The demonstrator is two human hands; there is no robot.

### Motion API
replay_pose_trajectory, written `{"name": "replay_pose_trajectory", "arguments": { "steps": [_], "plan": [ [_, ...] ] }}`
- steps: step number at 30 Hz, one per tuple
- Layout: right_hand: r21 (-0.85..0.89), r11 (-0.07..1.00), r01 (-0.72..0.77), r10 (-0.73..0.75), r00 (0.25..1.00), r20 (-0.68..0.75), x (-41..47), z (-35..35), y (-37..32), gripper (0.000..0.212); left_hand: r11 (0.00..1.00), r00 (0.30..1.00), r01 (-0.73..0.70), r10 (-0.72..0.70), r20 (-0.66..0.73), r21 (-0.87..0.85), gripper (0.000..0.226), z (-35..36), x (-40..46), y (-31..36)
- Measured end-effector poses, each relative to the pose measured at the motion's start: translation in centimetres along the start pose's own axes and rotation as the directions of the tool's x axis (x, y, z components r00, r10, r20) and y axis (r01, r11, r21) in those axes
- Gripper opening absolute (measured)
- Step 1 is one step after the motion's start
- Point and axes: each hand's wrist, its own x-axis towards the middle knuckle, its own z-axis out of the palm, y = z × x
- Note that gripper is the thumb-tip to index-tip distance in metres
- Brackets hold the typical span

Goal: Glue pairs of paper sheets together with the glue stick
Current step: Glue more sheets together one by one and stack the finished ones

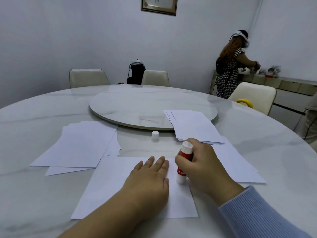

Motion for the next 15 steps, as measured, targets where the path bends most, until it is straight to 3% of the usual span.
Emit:
{"name": "replay_pose_trajectory", "arguments": {
  "steps": [6,10,11,13,15],
  "plan": [
    [0.05,0.998,0.032,-0.035,0.997,0.071,-3.1,-1.0,-0.8,0.019,1.0,1.0,0.016,-0.016,0.003,0.008,0.054,0.0,0.1,0.0],
    [0.167,0.984,-0.065,0.036,0.985,0.171,-4.1,-1.6,-0.8,0.019,1.0,1.0,0.005,-0.005,-0.013,-0.008,0.055,0.3,0.1,0.0],
    [0.293,0.95,-0.105,0.069,0.989,0.131,-3.9,-1.8,-0.6,0.014,1.0,1.0,0.001,-0.001,-0.017,-0.009,0.055,0.3,0.1,-0.1],
    [0.6,0.785,-0.156,0.235,0.971,-0.054,-3.3,-2.4,0.1,0.012,1.0,1.0,-0.019,0.019,-0.009,-0.016,0.054,0.0,0.0,-0.3],
    [0.704,0.704,-0.095,0.369,0.896,-0.248,-2.8,-3.4,1.1,0.018,0.997,0.997,-0.073,0.074,0.017,-0.018,0.053,-0.5,-0.4,-0.5]
  ]
}}
